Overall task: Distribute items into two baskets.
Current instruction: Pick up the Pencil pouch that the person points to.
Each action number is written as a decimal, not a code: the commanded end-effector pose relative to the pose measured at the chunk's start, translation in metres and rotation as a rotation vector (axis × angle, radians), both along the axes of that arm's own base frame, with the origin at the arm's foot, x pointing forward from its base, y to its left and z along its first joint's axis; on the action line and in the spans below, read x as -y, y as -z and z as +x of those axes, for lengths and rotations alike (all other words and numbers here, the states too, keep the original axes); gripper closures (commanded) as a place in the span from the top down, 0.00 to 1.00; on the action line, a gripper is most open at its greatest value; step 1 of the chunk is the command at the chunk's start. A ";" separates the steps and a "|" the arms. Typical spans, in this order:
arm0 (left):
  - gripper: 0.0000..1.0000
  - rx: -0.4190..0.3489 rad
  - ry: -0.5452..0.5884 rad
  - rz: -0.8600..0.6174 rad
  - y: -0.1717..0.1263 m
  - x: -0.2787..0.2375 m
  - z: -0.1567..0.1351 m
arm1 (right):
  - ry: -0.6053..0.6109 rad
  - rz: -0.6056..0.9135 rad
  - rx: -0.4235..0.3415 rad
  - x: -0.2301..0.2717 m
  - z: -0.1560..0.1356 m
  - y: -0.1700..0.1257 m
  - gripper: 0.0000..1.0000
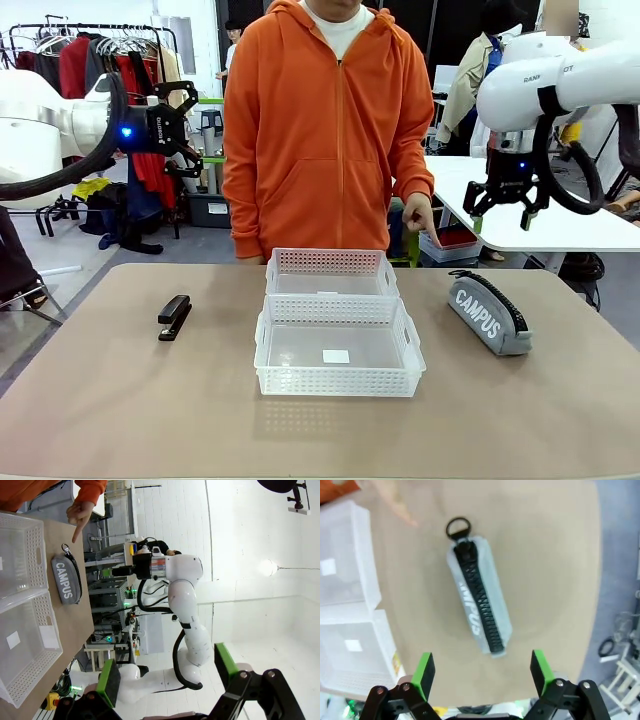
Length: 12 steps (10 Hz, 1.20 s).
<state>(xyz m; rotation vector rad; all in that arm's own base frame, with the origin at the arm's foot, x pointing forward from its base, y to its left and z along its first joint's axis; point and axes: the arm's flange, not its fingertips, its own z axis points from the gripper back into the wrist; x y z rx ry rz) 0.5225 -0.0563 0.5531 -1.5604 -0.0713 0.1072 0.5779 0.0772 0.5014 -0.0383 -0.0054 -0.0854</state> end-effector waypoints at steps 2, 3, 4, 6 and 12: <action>1.00 0.003 -0.003 -0.003 -0.002 -0.001 -0.001 | -0.065 0.111 0.025 0.018 -0.005 0.031 1.00; 1.00 0.003 -0.003 -0.003 -0.002 -0.001 -0.001 | -0.090 0.118 0.022 0.021 -0.003 0.044 1.00; 1.00 0.003 -0.003 -0.003 -0.002 -0.001 -0.001 | -0.118 0.136 -0.001 0.025 0.001 0.057 1.00; 1.00 0.003 -0.003 -0.003 -0.002 -0.001 -0.001 | -0.141 0.144 -0.018 0.026 0.002 0.081 1.00; 1.00 0.003 -0.003 -0.003 -0.002 -0.001 -0.001 | -0.134 0.118 -0.035 0.022 0.004 0.096 1.00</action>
